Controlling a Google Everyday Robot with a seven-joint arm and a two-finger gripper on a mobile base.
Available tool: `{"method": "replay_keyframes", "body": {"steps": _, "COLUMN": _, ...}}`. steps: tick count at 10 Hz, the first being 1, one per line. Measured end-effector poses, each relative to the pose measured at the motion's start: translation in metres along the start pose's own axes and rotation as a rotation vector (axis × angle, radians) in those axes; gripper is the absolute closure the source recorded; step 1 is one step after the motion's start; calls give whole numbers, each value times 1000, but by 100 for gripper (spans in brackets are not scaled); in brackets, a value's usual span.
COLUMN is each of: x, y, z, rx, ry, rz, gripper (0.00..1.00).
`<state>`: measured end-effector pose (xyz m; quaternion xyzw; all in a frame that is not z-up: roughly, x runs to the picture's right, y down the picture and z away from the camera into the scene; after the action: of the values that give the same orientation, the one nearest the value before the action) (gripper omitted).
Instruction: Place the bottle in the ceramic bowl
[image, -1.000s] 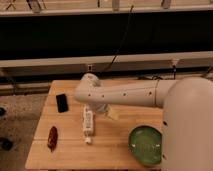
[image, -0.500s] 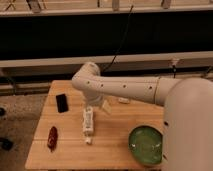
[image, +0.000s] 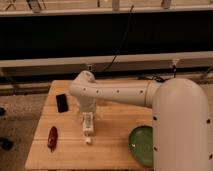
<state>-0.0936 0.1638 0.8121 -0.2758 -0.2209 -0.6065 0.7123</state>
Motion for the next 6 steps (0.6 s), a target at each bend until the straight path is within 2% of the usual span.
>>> {"method": "replay_keyframes", "body": {"steps": 4, "x": 3, "y": -11, "z": 21, "rx": 5, "ry": 4, "rz": -40, "gripper": 20}}
{"method": "replay_keyframes", "body": {"steps": 5, "x": 4, "y": -13, "z": 27, "rx": 1, "ry": 4, "rz": -45, "gripper": 24}}
{"method": "replay_keyframes", "body": {"steps": 6, "x": 5, "y": -12, "z": 32, "rx": -1, "ry": 0, "rz": -44, "gripper": 33}}
